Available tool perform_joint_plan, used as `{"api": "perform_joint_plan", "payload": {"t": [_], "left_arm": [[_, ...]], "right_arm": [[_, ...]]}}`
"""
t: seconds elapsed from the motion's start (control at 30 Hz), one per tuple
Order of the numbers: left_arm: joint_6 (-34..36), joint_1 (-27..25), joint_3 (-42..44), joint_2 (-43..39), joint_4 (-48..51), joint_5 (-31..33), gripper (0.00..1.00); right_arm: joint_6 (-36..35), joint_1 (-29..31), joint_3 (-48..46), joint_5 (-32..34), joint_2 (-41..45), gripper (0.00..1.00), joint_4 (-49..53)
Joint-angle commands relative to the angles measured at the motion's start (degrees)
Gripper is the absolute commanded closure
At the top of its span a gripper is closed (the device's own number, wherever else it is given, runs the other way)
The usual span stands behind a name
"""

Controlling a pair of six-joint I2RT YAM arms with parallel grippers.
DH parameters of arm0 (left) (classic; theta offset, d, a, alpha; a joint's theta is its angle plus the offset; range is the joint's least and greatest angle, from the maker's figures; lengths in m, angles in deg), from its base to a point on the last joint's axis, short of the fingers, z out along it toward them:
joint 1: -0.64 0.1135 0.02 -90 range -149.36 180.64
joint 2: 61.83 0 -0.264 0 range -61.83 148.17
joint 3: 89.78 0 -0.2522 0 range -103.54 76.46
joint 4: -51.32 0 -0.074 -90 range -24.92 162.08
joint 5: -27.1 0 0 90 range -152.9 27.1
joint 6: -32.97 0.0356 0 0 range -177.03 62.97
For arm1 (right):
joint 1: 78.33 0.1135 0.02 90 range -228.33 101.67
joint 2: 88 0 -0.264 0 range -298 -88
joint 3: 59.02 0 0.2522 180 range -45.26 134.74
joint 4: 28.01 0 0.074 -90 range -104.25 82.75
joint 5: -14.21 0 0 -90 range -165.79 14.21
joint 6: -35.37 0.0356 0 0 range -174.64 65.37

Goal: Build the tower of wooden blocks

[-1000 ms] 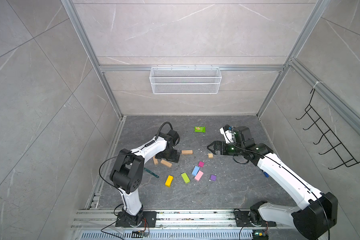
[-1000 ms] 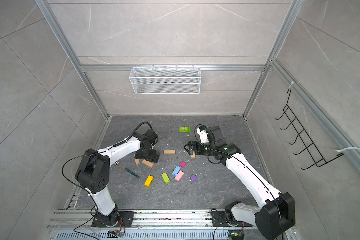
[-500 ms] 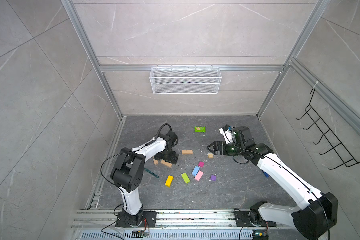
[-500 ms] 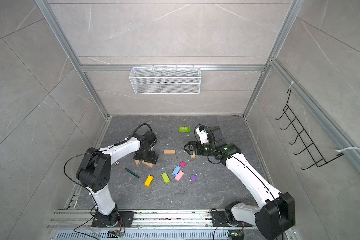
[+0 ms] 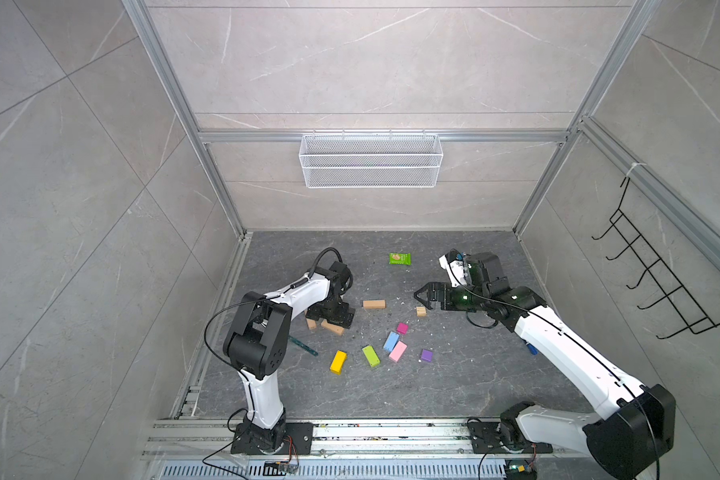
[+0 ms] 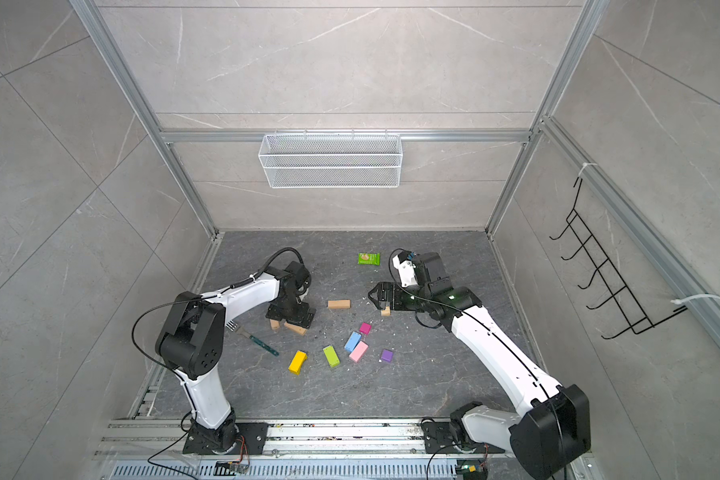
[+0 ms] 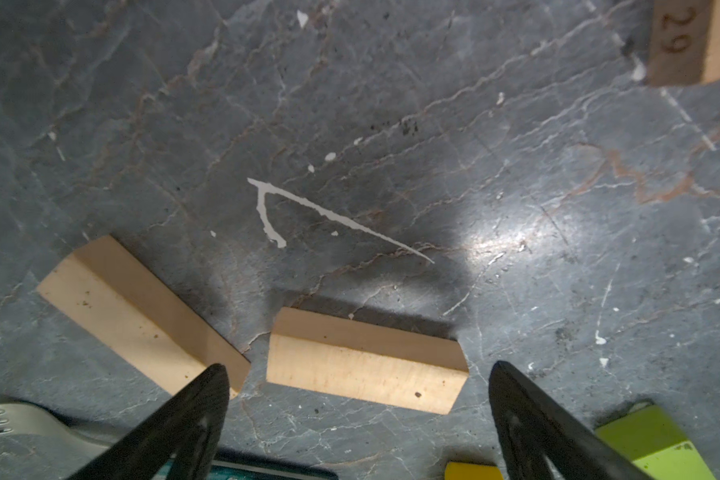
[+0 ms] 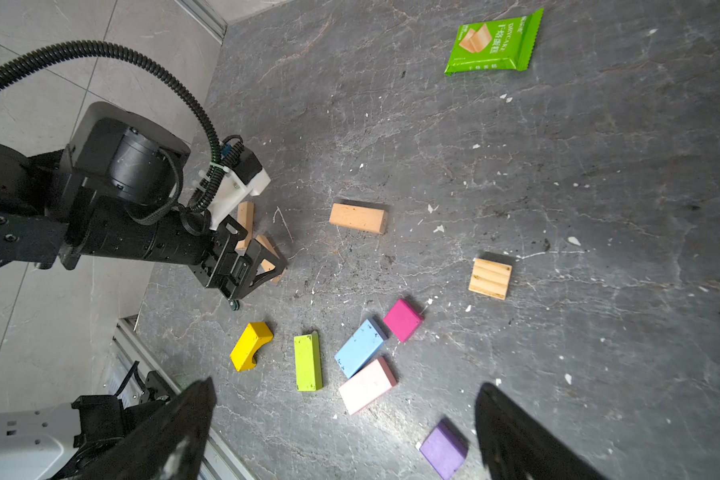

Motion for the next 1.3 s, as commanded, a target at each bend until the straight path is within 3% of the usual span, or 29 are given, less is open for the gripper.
{"api": "perform_joint_plan", "payload": {"t": [0.0, 0.43, 0.8, 1.27], "left_arm": [[1.58, 0.29, 0.11, 1.34, 0.03, -2.05, 0.00], [0.43, 0.29, -0.25, 2.99, 1.08, -3.93, 0.06], [-8.10, 0.29, 0.19, 1.86, 1.95, -6.33, 0.11], [-12.66, -0.14, 1.07, 3.41, -0.13, -2.67, 0.12]], "right_arm": [[-1.62, 0.09, 1.87, 1.12, 0.32, 0.01, 0.14], [-1.81, 0.06, 2.36, 2.07, -0.10, 0.01, 0.70], [-1.63, 0.05, 1.97, 2.27, -0.08, 0.01, 0.76], [-1.49, 0.05, 1.37, 2.36, -0.12, 0.01, 0.54]]}}
